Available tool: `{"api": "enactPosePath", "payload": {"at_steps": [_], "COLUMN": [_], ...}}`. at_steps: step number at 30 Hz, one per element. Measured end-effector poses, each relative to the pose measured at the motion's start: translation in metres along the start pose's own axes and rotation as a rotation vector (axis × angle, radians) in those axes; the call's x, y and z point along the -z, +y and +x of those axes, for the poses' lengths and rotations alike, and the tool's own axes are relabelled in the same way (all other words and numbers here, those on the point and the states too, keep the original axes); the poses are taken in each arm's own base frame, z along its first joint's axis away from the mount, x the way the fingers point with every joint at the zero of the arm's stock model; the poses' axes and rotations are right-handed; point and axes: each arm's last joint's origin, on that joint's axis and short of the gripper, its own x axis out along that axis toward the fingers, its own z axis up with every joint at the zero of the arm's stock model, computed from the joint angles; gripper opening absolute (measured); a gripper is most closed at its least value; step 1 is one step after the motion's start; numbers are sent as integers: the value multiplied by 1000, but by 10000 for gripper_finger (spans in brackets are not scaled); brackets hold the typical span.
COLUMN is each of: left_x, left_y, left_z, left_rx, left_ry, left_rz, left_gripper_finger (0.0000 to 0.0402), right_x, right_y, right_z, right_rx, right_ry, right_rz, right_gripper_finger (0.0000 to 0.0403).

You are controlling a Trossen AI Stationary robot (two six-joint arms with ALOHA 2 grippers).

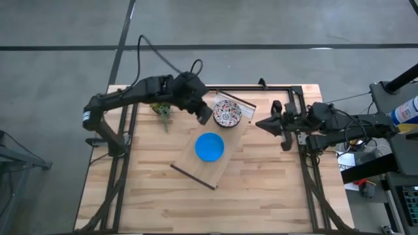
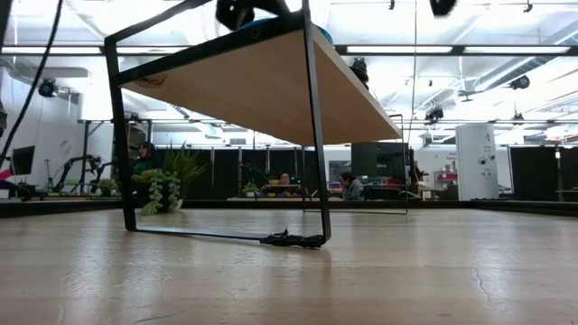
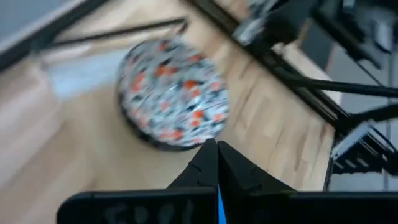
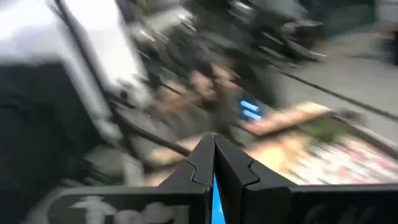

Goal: Pick & Place Mini bowls
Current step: Return to Home Position

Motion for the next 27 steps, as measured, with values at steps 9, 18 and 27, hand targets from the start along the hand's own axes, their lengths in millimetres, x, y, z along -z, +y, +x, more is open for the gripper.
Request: {"api": "enactPosePath", "payload": {"at_steps": [9,18,27], "left_x": [52,143,210], "left_y": [2,56,101], "left_z": [-15,-27,-25], "left_rx": [199,258,386], "left_ry": [-224,-251,-453], "left_rz": [140,139,143], "left_gripper_finger": [0,0,0], "right_x": [20,35,57], "right_y": [-13,-18,-27], "right_z": [-10,-17,-13], "right_rx": [230,255,212], "right_ry": [190,371,305], "right_rz": [-27,-150,-226], "right_gripper_finger": [8,8,8]}}
